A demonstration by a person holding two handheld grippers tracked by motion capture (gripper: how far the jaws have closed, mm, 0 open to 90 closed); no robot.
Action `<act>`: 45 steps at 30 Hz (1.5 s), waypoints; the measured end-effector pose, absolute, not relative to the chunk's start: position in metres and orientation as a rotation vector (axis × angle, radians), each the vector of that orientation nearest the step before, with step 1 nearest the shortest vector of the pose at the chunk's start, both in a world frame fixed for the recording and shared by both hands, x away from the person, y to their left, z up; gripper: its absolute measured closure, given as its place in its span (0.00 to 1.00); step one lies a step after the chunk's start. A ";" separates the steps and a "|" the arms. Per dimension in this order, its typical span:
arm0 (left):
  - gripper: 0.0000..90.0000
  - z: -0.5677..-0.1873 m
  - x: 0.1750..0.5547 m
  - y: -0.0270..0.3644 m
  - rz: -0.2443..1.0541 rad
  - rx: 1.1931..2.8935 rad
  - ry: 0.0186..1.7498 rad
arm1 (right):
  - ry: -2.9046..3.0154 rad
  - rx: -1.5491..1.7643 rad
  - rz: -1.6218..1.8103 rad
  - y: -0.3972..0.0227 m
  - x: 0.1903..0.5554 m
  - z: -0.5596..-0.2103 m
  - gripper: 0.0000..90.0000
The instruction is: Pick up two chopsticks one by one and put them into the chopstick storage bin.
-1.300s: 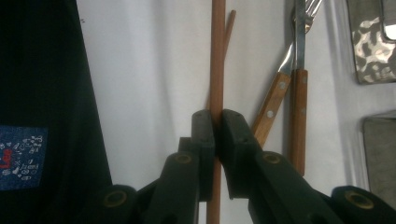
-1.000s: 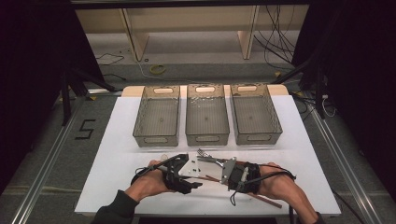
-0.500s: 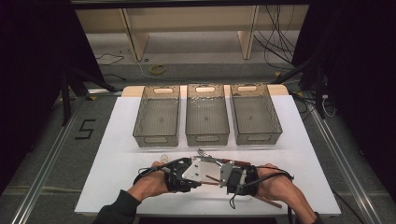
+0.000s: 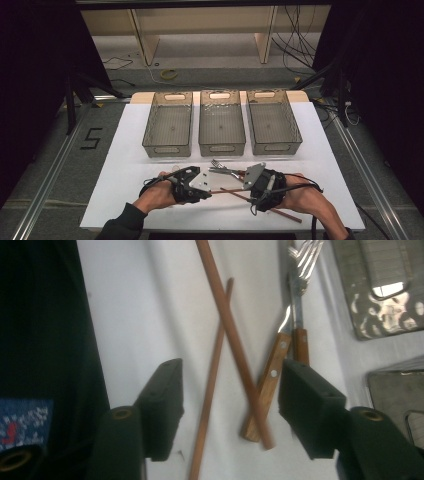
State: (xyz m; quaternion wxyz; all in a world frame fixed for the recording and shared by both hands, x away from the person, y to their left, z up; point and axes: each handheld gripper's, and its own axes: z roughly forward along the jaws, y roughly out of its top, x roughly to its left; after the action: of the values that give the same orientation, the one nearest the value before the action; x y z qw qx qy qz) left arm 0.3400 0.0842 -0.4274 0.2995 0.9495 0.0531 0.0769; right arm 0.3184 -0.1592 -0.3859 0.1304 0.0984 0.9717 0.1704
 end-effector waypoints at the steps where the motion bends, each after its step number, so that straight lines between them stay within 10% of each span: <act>1: 0.94 -0.427 0.342 0.086 0.216 2.515 0.163 | 2.809 0.376 0.555 -0.163 0.320 -0.385 0.44; 45: 0.94 -0.379 0.452 0.198 0.373 2.079 0.996 | 2.834 0.851 0.548 -0.216 0.314 -0.431 0.37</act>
State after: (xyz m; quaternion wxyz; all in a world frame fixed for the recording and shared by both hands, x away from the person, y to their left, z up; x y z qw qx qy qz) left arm 0.4519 0.1978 -0.3790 0.3924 0.8189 0.3924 0.1468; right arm 0.3139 -0.2161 -0.4313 0.0661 0.2821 0.9397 0.1818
